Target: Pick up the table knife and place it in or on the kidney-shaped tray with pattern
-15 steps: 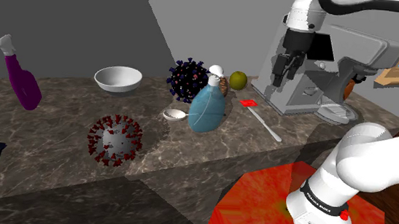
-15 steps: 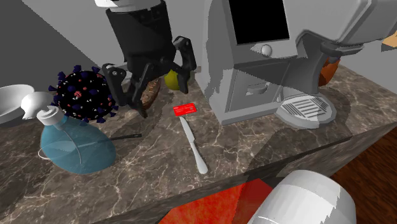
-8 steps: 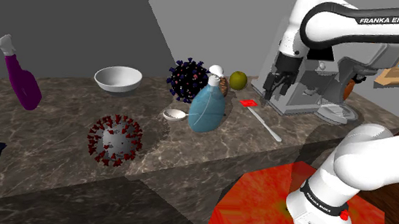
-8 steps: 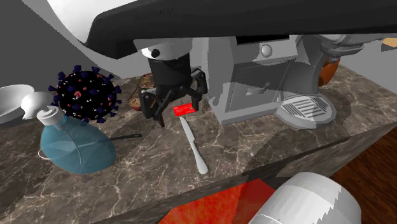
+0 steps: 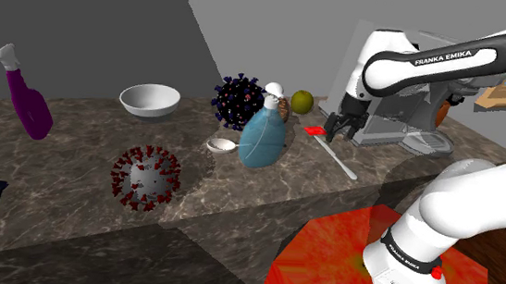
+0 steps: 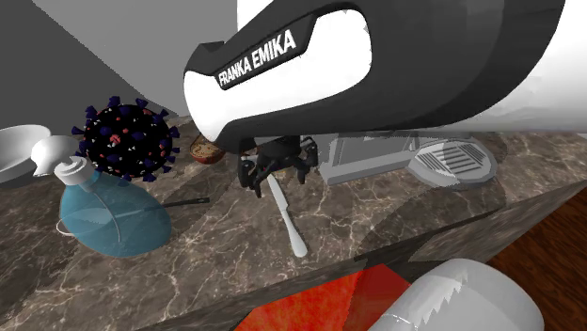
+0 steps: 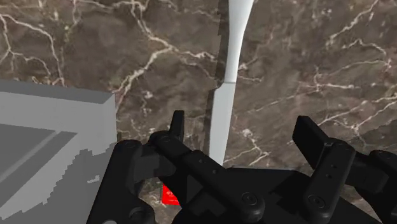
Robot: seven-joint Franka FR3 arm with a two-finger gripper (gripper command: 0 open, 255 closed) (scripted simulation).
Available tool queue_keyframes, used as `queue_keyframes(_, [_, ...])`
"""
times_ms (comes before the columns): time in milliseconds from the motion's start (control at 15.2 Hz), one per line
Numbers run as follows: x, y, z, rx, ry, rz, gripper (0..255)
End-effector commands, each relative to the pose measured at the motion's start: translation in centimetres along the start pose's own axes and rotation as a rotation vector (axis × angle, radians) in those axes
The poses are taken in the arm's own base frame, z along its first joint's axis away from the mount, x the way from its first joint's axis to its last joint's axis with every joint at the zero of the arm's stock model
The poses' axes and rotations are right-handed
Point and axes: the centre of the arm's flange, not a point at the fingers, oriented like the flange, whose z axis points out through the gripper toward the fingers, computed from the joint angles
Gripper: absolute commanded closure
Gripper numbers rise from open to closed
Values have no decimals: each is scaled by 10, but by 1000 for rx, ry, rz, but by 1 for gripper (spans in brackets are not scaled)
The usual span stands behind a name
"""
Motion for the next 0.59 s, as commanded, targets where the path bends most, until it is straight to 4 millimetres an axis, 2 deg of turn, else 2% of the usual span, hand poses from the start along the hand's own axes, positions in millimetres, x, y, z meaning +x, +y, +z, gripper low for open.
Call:
queue_keyframes(0, [1,7,15,7,8,26,0])
queue_keyframes(462, [1,7,55,7,8,26,0])
queue_keyframes(528, [1,7,55,7,8,26,0])
